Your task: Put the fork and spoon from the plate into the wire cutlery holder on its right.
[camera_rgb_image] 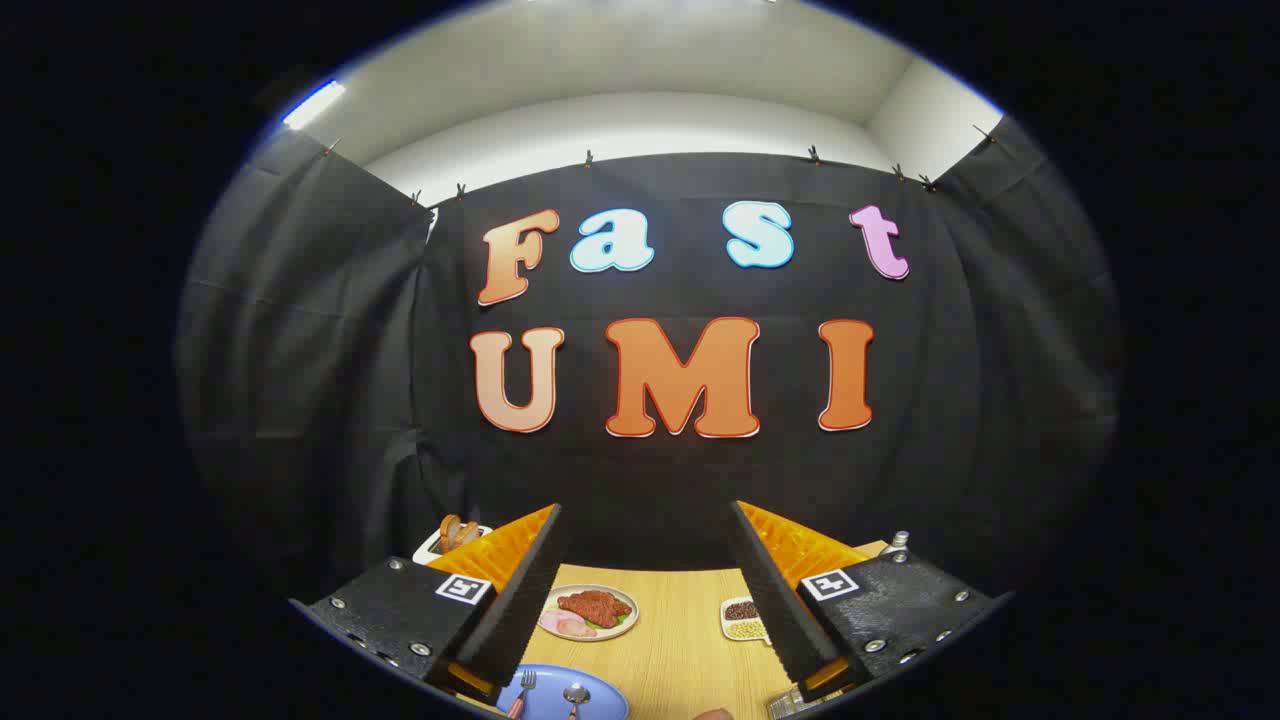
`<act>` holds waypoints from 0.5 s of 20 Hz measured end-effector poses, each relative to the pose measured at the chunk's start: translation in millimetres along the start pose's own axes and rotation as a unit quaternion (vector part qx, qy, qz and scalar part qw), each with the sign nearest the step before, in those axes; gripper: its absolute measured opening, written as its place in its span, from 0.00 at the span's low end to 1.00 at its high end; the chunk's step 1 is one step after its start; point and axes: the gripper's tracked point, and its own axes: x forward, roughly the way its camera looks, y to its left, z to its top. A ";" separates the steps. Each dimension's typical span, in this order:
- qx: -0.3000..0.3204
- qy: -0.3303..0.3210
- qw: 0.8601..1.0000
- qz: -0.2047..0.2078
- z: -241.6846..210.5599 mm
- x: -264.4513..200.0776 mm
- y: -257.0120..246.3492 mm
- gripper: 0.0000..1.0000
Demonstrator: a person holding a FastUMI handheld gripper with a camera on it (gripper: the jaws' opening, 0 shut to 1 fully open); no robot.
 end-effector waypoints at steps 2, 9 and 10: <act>-0.001 0.007 1.000 0.007 -8.8 -3.9 6.3 0.97; -0.002 0.016 1.000 0.027 -18.6 -12.4 24.2 0.97; -0.002 0.013 1.000 0.028 -17.3 -12.1 25.7 0.97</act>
